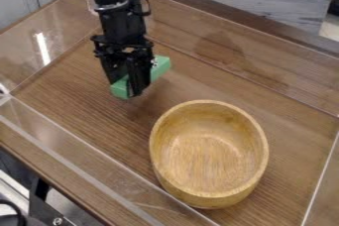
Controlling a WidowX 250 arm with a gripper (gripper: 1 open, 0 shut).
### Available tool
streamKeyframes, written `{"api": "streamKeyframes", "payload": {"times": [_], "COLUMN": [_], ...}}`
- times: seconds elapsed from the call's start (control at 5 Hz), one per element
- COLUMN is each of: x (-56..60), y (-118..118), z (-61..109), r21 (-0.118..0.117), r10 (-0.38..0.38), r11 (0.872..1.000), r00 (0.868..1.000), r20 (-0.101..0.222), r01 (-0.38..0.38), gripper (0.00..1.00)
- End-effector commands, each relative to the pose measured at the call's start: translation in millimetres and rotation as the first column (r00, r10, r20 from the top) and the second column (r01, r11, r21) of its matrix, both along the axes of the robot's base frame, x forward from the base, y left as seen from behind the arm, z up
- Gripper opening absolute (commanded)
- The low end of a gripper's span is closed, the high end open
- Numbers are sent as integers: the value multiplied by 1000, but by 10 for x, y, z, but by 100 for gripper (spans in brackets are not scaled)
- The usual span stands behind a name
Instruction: Remove the green block from inside the brown bowl and put it on the table
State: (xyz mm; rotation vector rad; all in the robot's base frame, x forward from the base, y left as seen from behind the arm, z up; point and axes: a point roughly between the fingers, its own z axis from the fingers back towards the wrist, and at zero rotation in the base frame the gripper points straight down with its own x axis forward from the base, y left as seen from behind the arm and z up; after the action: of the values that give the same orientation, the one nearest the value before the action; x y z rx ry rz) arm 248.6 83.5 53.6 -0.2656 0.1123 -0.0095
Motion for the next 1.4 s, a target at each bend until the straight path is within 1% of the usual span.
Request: {"api": "streamKeyframes", "payload": {"times": [0.0, 1.2], "x": [86, 106], "y": [88, 167], "z": [105, 96], "r21": [14, -6], "r10": [18, 39], "r11": [1000, 999], "r00": [999, 999], "r20": [42, 18], "r01": [-19, -39], "gripper": [0, 0]}}
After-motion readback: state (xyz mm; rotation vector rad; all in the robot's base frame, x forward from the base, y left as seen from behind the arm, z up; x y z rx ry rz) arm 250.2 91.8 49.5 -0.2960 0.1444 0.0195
